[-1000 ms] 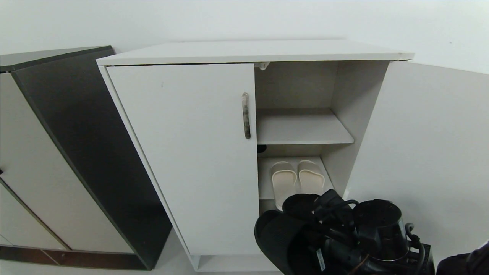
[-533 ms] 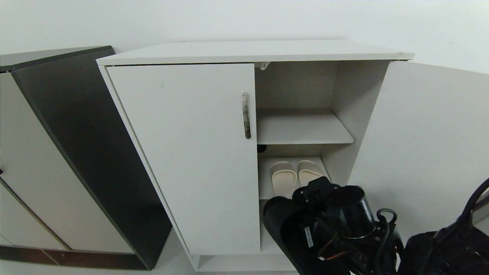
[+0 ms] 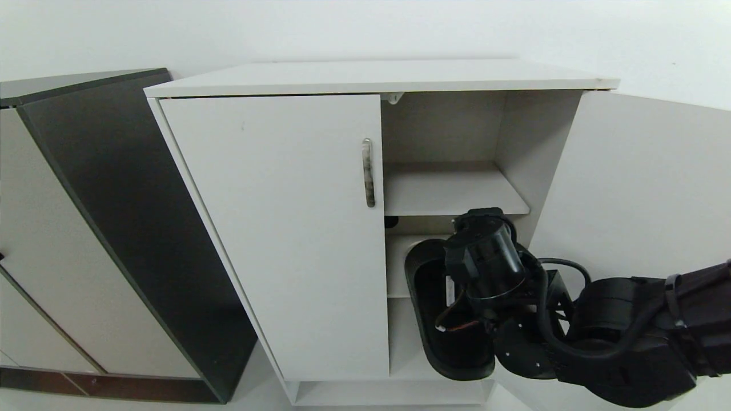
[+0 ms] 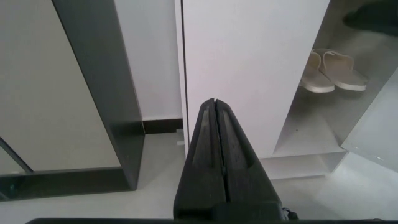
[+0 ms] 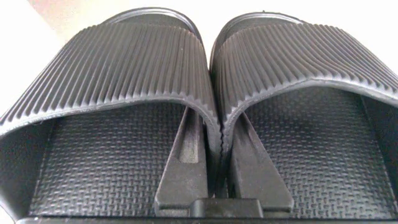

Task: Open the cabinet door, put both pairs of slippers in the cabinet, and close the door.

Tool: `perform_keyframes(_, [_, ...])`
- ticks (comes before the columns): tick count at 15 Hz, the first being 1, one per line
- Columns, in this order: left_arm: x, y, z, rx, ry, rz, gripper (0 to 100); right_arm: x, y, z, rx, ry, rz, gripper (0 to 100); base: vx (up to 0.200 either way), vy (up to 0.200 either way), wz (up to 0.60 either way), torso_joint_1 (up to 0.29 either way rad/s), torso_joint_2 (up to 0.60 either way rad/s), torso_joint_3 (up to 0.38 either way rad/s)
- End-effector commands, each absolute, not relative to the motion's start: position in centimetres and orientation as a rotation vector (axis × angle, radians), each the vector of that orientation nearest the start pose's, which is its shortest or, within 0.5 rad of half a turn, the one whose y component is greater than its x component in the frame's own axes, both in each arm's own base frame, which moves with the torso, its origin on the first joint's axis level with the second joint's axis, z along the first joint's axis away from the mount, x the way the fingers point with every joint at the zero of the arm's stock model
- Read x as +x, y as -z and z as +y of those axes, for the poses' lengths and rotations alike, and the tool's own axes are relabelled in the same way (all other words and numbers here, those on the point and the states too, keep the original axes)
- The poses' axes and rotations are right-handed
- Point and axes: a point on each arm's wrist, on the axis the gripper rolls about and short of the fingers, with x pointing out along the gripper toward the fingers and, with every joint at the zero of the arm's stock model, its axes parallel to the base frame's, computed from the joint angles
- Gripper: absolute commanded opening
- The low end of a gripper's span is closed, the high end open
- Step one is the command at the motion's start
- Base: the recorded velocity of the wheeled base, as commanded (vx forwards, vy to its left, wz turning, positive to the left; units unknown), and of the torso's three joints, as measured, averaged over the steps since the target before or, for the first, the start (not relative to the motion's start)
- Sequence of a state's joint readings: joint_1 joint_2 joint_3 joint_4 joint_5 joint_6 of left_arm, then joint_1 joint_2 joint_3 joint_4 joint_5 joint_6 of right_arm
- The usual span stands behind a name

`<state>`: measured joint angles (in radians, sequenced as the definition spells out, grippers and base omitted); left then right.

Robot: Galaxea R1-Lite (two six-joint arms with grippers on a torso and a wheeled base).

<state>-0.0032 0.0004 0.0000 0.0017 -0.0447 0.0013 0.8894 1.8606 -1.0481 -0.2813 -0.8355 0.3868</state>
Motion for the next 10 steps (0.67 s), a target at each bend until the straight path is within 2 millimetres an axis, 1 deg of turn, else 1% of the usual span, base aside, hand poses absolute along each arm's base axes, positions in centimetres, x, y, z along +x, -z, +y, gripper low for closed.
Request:
perform_keyframes(1, [-2.3,-7.5,-0.1,0.001,0.048,0.003,0,22.9,-18.4,25.9,0.04,0.002,0.284,0,0.0,0.0,0.0,0.0,0.0,0.0])
perform_keyframes(3, [-2.3,-7.5,-0.1,0.001,0.048,0.003,0,22.7,-19.3,25.7,0.039,-0.006,0.254,0,0.0,0.0,0.0,0.0,0.0,0.0])
perform_keyframes(6, [-2.3,-7.5,-0.1,0.001,0.048,0.003,0,22.7,-19.5,25.5,0.038,-0.003,0.249,0,0.0,0.0,0.0,0.0,0.0,0.0])
perform_keyframes(8, [-2.3,-7.5,-0.1,0.001,0.048,0.003,0,22.4,-20.5,25.1,0.034,-0.003,0.229,0,0.0,0.0,0.0,0.0,0.0,0.0])
perform_keyframes(10, [-2.3,-7.5,-0.1,0.002,0.048,0.001,0,22.8,-20.7,24.5,0.028,0.053,0.212,0,0.0,0.0,0.0,0.0,0.0,0.0])
